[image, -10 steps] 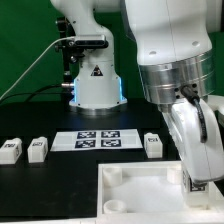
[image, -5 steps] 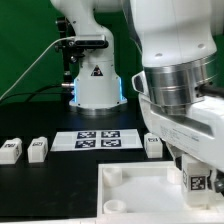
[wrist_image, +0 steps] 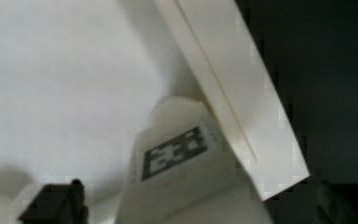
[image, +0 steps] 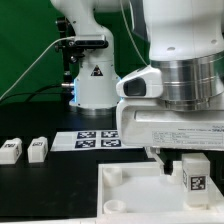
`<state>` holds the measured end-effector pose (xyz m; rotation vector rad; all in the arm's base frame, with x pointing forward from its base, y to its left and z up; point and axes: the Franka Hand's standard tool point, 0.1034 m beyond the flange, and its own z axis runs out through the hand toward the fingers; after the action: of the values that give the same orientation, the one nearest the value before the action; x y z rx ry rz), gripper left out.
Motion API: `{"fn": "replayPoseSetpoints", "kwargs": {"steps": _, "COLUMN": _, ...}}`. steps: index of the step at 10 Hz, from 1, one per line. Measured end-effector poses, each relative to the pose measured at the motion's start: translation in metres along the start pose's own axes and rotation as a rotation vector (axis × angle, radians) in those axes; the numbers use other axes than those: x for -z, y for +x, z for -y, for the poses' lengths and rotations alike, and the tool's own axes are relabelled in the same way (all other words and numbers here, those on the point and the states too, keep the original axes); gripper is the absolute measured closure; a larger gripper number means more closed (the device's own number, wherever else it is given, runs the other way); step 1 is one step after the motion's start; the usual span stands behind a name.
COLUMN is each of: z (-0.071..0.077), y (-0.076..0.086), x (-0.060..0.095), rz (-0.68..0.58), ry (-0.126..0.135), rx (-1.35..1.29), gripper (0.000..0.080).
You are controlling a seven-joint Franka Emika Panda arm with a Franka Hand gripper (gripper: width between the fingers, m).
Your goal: Assemble one leg
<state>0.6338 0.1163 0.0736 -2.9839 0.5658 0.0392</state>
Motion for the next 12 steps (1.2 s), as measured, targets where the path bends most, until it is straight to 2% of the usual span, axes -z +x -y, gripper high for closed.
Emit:
{"fn": "replayPoseSetpoints", "kwargs": {"steps": 1, "z": 0.0005, "y": 0.0015, "x": 0.0005, "rz": -0.012, "ry": -0.009, "rx": 0.108, "gripper": 0.0150}}
{"fn": "replayPoseSetpoints", "kwargs": {"steps": 2, "z": 0.0016, "y": 0.0029, "x": -0.0003, "rz": -0.029, "ry": -0.002, "rx": 0.122, "gripper": 0.0150}}
{"fn": "replayPoseSetpoints", "kwargs": {"steps": 3, "z": 0.0012, "y": 0.0029, "x": -0.0006, "rz": -0.029, "ry": -0.002, "rx": 0.076, "gripper": 0.0245}}
{"fn": "replayPoseSetpoints", "kwargs": {"steps": 4, "z": 0.0009, "y": 0.0031, "x": -0.0006, "rz": -0.029, "ry": -0.002, "rx": 0.055, "gripper": 0.0427}}
{"fn": "replayPoseSetpoints", "kwargs": {"steps": 5, "z": 0.0010, "y": 0.0028, "x": -0.0009, "rz": -0.028, "ry": 0.000, "rx": -0.012, "gripper": 0.0427}}
{"fn": "replayPoseSetpoints", "kwargs": {"steps": 6, "z": 0.0000, "y": 0.0032, "x": -0.0011, "rz": -0.028, "ry": 0.000, "rx": -0.127, "gripper": 0.0508}}
{"fn": "replayPoseSetpoints", "kwargs": {"steps": 7, "z": -0.0004, "y": 0.0033, "x": -0.0011, "rz": -0.028, "ry": 0.001, "rx": -0.188, "gripper": 0.0508}}
{"fn": "replayPoseSetpoints", "kwargs": {"steps": 10, "z": -0.0038, "y": 0.0051, "x": -0.0025, "rz": -0.016, "ry": -0.001, "rx": -0.636, "gripper": 0.0508}}
{"fn": "replayPoseSetpoints", "kwargs": {"steps": 12, "z": -0.0078, "y": 0.0048, "x": -0.0030, "rz": 0.004, "ry": 0.034, "rx": -1.025, "gripper": 0.0507}}
